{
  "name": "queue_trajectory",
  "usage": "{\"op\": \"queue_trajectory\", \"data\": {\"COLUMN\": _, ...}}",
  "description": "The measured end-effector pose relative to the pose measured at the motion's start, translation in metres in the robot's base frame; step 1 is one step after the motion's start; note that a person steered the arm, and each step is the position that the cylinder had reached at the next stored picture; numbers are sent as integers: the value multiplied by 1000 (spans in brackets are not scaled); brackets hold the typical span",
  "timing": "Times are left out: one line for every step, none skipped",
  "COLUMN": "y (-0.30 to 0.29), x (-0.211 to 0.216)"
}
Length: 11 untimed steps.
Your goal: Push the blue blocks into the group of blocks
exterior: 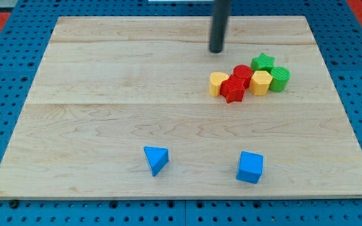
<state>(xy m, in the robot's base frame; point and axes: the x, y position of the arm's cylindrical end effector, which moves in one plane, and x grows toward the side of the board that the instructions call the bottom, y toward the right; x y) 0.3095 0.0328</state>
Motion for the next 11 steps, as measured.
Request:
{"op": "queue_trajectory", "data": {"y": -55, "x": 55}}
{"op": "queue_trajectory", "data": {"y": -96, "x": 138}}
{"op": "queue_trajectory", "data": {"y": -141, "x": 208}}
{"op": "queue_trajectory", "data": {"y": -163, "x": 253}}
{"op": "queue_trajectory", "data": {"y": -127, "x": 257}}
{"op": "queue_trajectory", "data": {"y": -67, "x": 257}}
{"op": "queue_trajectory", "data": {"y": -16, "x": 257}}
{"op": "queue_trajectory", "data": {"y": -7, "x": 270}}
{"op": "queue_trajectory", "data": {"y": -4, "x": 305}}
{"op": "queue_trajectory", "data": {"y": 37, "x": 309}}
{"op": "queue_trajectory", "data": {"y": 82, "x": 309}}
